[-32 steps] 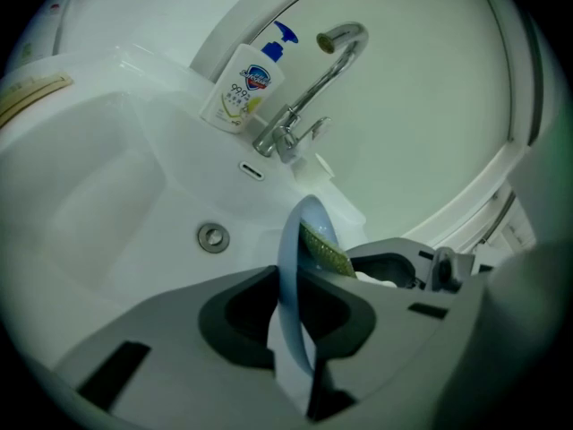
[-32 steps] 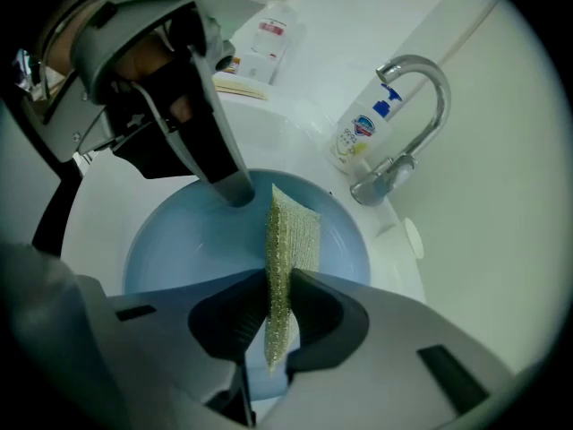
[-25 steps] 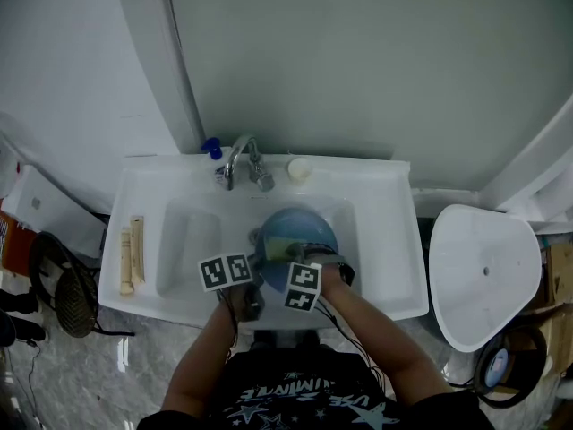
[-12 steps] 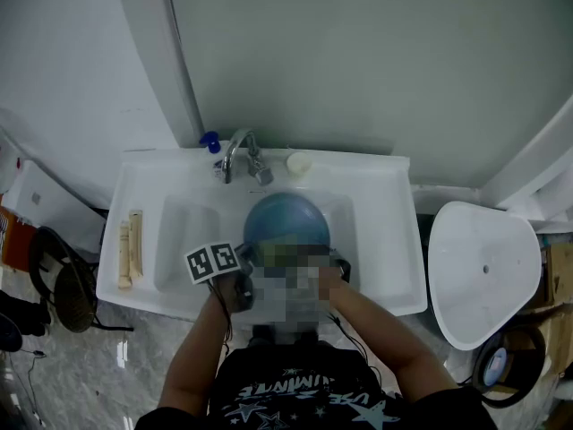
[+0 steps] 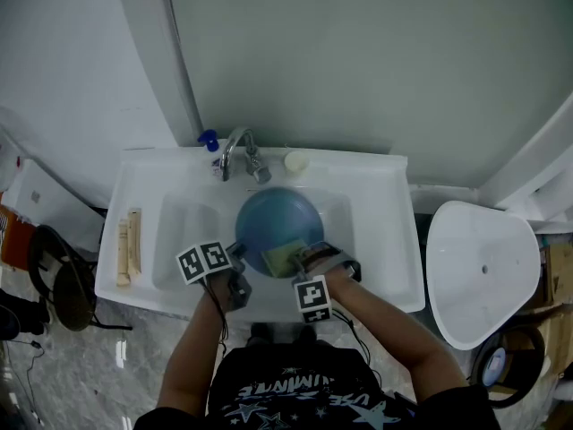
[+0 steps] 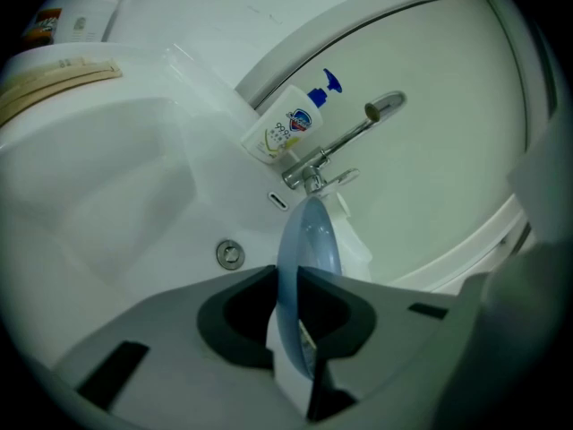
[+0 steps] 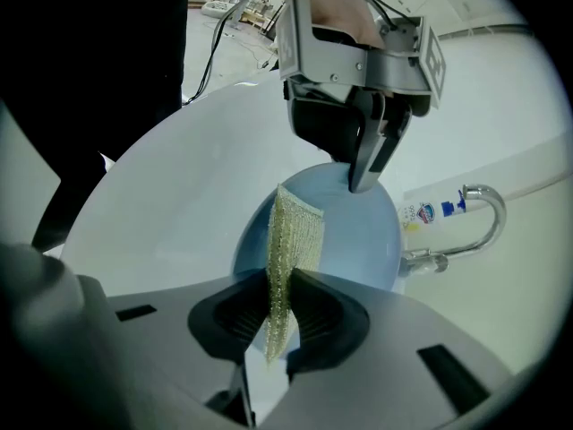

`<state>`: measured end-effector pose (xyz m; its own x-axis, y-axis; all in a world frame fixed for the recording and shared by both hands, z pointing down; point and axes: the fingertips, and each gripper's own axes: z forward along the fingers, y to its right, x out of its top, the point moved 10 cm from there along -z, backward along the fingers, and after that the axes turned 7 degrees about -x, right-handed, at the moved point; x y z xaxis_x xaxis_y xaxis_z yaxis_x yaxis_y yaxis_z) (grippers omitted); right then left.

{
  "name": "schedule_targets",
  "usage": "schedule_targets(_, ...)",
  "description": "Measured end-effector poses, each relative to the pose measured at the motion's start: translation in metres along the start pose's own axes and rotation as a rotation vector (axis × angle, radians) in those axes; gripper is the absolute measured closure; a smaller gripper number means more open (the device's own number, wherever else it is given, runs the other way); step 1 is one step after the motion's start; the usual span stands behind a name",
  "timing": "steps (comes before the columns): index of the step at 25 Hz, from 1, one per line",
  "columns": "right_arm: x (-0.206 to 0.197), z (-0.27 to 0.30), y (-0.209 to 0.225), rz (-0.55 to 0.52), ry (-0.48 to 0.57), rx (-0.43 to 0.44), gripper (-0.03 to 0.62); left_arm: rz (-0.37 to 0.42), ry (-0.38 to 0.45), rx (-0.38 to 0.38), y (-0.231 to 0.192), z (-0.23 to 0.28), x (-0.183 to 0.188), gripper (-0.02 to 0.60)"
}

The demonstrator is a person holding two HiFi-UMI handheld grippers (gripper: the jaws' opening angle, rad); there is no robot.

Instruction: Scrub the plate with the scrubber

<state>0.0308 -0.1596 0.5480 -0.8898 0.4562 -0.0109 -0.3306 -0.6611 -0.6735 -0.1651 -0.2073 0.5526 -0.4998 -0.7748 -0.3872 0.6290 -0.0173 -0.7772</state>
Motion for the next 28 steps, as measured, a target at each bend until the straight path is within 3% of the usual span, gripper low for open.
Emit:
schedule_targets(5,-0.009,-0.005,-0.001,0.030,-0.002,-0.009,0.523,0.011,0.012,0.012,-0.004,-0.003,-0.002,0.532)
schedule_targets(12,-0.021,-0.017,0.027,0.237,0.034,-0.164,0.523,0.069,-0.019,0.013,-0.004,-0.007,-0.017,0.532)
schedule_targets(18,-0.032,-0.009,0.051,0.281,-0.011,-0.243,0.523,0.096,-0.047,-0.039,0.004,-0.008,-0.029,0.532)
schedule_targets(28,-0.031,0.000,0.061,0.233,-0.138,-0.290,0.523,0.121,-0.046,-0.085,0.025,-0.009,-0.037,0.532)
